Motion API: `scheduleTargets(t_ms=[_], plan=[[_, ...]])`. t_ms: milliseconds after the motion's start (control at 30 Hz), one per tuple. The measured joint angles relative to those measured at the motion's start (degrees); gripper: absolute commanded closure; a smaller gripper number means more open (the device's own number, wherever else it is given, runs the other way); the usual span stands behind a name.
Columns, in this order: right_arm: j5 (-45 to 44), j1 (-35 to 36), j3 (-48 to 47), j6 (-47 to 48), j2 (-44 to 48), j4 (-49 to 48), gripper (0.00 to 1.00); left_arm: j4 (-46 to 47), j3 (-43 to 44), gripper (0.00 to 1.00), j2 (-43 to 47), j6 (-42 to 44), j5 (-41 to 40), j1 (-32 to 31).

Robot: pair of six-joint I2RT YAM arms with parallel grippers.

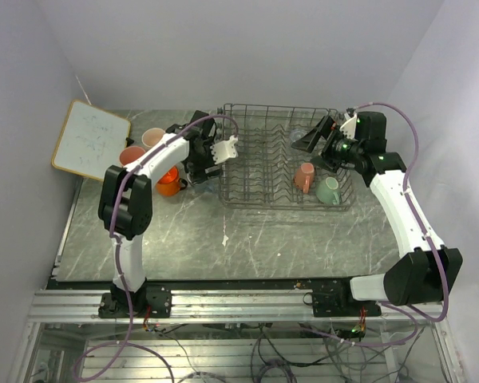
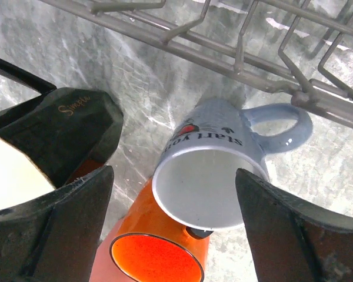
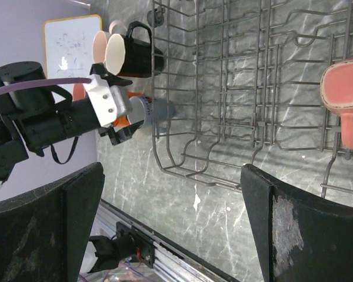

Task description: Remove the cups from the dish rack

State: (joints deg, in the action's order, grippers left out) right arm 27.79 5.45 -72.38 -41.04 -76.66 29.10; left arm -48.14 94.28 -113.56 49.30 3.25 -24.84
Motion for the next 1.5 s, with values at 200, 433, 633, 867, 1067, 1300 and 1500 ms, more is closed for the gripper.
scheduleTargets(t_ms=[200,433,633,867,1067,1300,1500], plan=[[-0.17,-0.22,-0.28,0.46,-0.74,0.42,0.00,1.70,0.00,0.04,1.53,0.20,-0.26,0.00],[-4.24,-0.28,-2.16,2.67,-2.93,2.56,0.00,4.90,0.00,0.00,7.19,-0.46,-1.25,0.00],[-13.81,-0.11,-3.37,5.70,-5.77,4.66,0.00,5.20,0.74,0.01,14.16,-3.34,-1.53,0.00],[-28.70,4.72,-4.04,9.84,-11.89,6.45,0.06,4.26,1.09,0.01,22.62,-8.81,0.48,0.04],[-37.92,9.42,-4.15,11.45,-18.67,7.34,0.18,2.75,0.90,0.01,27.58,-12.85,3.85,0.04],[-45.75,13.73,-4.24,11.63,-24.37,7.43,0.29,1.99,0.70,0.01,28.92,-15.85,6.45,0.04],[-49.33,13.84,-3.89,12.22,-28.17,6.56,0.39,1.81,-1.03,0.01,29.70,-17.49,7.69,0.04]])
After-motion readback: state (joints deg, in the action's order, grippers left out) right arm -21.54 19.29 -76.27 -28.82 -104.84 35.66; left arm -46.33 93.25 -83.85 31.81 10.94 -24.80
